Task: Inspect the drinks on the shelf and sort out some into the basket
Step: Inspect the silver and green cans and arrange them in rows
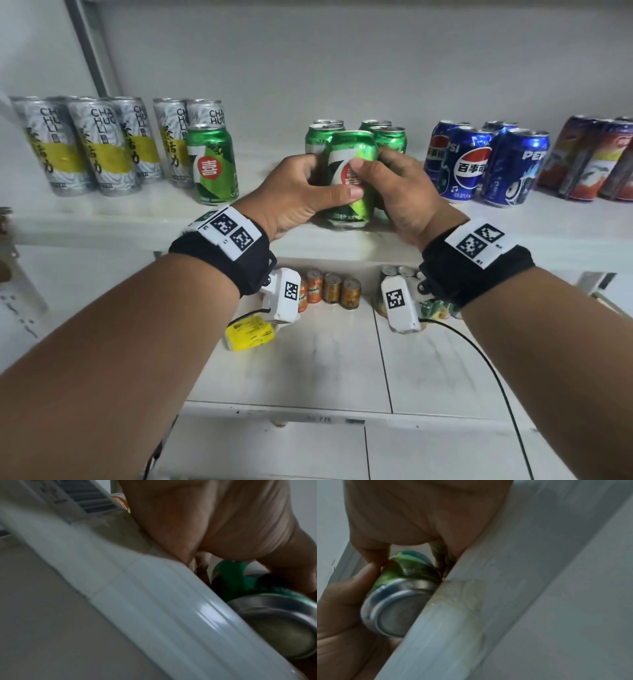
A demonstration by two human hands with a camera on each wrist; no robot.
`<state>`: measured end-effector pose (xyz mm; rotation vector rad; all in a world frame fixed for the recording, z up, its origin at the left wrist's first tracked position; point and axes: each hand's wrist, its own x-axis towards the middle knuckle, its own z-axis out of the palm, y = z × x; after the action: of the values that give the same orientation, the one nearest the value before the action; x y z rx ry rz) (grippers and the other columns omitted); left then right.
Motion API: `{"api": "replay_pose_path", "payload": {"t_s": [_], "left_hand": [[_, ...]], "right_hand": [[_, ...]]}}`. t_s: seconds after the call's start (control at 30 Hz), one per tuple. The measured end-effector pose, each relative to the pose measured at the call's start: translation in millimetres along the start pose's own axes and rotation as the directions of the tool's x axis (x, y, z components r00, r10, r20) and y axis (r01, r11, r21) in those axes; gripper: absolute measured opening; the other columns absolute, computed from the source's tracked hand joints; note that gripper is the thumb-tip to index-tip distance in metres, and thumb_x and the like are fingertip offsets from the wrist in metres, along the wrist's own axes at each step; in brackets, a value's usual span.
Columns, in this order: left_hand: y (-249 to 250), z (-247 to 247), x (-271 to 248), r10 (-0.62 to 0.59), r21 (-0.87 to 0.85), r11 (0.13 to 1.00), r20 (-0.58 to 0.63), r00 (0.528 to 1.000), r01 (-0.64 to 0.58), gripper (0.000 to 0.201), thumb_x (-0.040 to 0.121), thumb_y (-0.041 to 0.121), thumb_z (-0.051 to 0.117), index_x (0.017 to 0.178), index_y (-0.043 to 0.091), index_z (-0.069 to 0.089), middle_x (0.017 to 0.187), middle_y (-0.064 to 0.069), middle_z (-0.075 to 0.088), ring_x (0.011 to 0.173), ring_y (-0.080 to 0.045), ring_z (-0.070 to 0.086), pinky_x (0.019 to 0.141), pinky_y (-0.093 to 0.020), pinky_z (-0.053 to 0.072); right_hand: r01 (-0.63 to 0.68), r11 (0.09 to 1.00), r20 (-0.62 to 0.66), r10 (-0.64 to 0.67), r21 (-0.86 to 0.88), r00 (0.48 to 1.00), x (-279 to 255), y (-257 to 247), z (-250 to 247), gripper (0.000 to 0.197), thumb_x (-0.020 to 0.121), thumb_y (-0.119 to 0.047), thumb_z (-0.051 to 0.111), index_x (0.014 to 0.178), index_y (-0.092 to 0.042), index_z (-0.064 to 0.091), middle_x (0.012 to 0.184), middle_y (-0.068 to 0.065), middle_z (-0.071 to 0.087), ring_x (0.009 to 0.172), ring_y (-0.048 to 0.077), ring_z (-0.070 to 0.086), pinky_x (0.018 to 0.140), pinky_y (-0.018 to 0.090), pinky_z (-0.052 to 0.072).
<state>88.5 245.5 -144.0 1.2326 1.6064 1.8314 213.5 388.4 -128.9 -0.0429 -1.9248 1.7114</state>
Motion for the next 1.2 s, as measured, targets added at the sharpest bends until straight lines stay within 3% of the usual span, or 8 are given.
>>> {"api": "replay_pose_path", "payload": {"t_s": [0.17,0.4,0.53,0.7,0.8,0.9,1.0,1.2], "left_hand": [[0.3,1.3,0.9,0.030,0.010,1.000,-0.014,0.999,-0.030,0.036,0.085,0.020,0.089,0.112,0.002,0.076,0.108,-0.014,0.082,0.101,-0.027,0.079,0.091,-0.036,0.063],[-1.6,-1.7,1.3,0.044,0.013,0.999,-0.026,0.999,-0.044,0.039,0.086,0.021,0.084,0.117,0.000,0.074,0.115,-0.017,0.080,0.109,-0.030,0.077,0.106,-0.045,0.060],[-1.1,-0.1,0.3,0.049,0.012,0.999,-0.032,0.998,-0.048,0.041,0.084,0.022,0.091,0.116,0.001,0.075,0.115,-0.019,0.080,0.108,-0.031,0.077,0.108,-0.049,0.059],[-1.8,-1.0,0.6,0.062,0.016,0.998,-0.032,0.998,-0.062,0.031,0.089,0.012,0.087,0.116,0.001,0.075,0.115,-0.018,0.080,0.107,-0.031,0.078,0.098,-0.043,0.063],[-1.5,-1.8,-2.5,0.071,0.018,0.997,-0.012,0.997,-0.071,0.043,0.082,0.005,0.089,0.121,-0.001,0.072,0.118,-0.018,0.079,0.109,-0.035,0.078,0.090,-0.049,0.066],[-0.1,-2.0,-6.0,0.102,0.078,0.992,-0.018,0.995,-0.100,0.052,0.080,-0.001,0.092,0.127,-0.001,0.070,0.121,-0.016,0.079,0.113,-0.036,0.077,0.091,-0.055,0.066],[1.3,-1.2,-8.5,0.134,0.133,0.983,-0.026,0.991,-0.129,0.057,0.079,-0.001,0.093,0.131,0.002,0.068,0.122,-0.013,0.079,0.115,-0.031,0.077,0.095,-0.050,0.065],[0.9,3.2,-11.2,0.197,0.222,0.957,-0.028,0.980,-0.186,0.066,0.076,0.001,0.095,0.135,0.002,0.064,0.125,-0.011,0.077,0.116,-0.026,0.076,0.099,-0.041,0.063]], "right_hand": [[0.013,1.000,-0.024,-0.013,-0.013,1.000,0.7,2.2,-0.1,0.025,0.104,-0.023,0.063,0.107,0.000,0.073,0.102,0.021,0.077,0.089,0.033,0.073,0.086,0.052,0.061],[0.036,0.999,-0.006,-0.037,-0.018,0.999,5.2,7.5,-1.2,0.028,0.105,-0.024,0.062,0.109,0.002,0.071,0.100,0.017,0.077,0.088,0.031,0.073,0.085,0.047,0.061],[0.045,0.999,0.005,-0.045,-0.014,0.999,4.3,7.5,-1.6,0.020,0.106,-0.021,0.060,0.105,-0.004,0.071,0.094,0.010,0.077,0.085,0.027,0.072,0.083,0.043,0.060],[0.055,0.998,0.015,-0.055,-0.004,0.998,4.1,7.0,-1.8,0.028,0.106,-0.021,0.060,0.115,0.003,0.068,0.105,0.021,0.072,0.094,0.035,0.068,0.091,0.056,0.057],[0.058,0.998,0.013,-0.059,0.008,0.998,5.7,8.0,-4.8,0.041,0.106,-0.028,0.058,0.124,0.009,0.061,0.116,0.034,0.067,0.100,0.039,0.067,0.096,0.065,0.054],[0.082,0.996,0.026,-0.083,0.036,0.996,7.0,9.2,-7.0,0.043,0.104,-0.027,0.061,0.129,0.008,0.059,0.119,0.032,0.066,0.102,0.038,0.066,0.099,0.063,0.052],[0.115,0.990,0.039,-0.119,0.079,0.992,8.0,12.0,-8.2,0.052,0.095,-0.025,0.067,0.134,0.007,0.057,0.130,0.033,0.063,0.110,0.040,0.064,0.100,0.061,0.052],[0.177,0.973,0.083,-0.190,0.146,0.978,10.2,17.7,-11.1,0.067,0.081,-0.029,0.077,0.135,0.005,0.055,0.126,0.020,0.067,0.116,0.034,0.066,0.096,0.051,0.056]]}}
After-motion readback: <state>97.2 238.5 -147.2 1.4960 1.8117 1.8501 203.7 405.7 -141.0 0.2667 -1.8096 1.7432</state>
